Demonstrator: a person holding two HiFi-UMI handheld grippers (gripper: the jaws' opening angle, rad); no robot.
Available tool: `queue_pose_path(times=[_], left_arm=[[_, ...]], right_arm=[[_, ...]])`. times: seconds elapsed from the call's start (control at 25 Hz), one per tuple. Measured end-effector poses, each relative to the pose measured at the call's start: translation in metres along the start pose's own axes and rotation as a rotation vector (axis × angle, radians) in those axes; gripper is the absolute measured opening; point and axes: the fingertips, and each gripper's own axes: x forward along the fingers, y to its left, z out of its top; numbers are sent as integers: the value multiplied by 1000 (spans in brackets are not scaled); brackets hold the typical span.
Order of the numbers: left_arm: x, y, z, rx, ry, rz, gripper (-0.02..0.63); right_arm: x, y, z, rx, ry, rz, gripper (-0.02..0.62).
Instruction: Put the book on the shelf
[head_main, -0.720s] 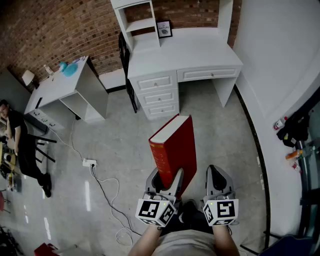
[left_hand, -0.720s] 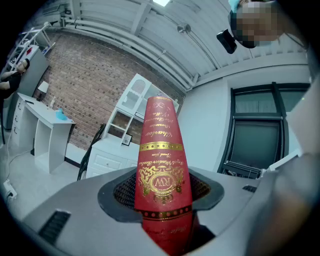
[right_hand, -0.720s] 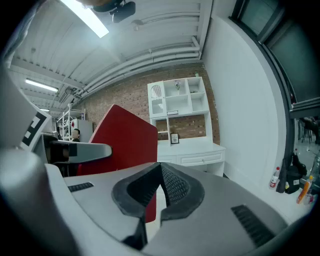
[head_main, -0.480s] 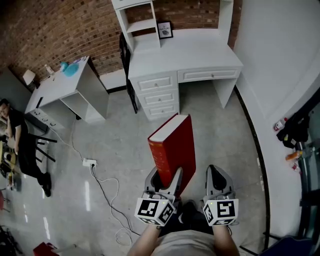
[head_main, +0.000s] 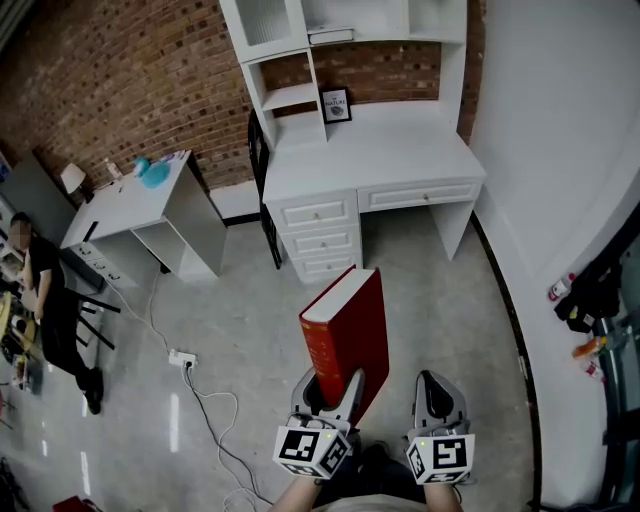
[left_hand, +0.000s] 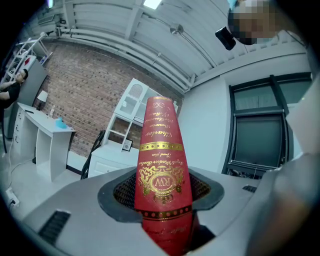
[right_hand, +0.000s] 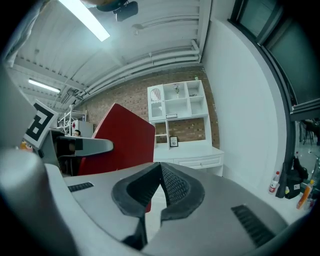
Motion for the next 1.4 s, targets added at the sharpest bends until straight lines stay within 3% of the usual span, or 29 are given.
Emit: queue_pose_path(times=[0.32,0.56,0.92,1.4], left_arm=[[35,-24,6,39,-42,34,245],[62,-20,10,64,-30,44,245],[141,41,26,30,-24,71,245],[285,140,92,57,-61,87,245]], right_arm=[[5,-38,-6,24,9,22,15],[34,-47,-1,26,22,49,15],[130,-62,13,17,47,47,17],[304,-81,73,-4,13,36,15]])
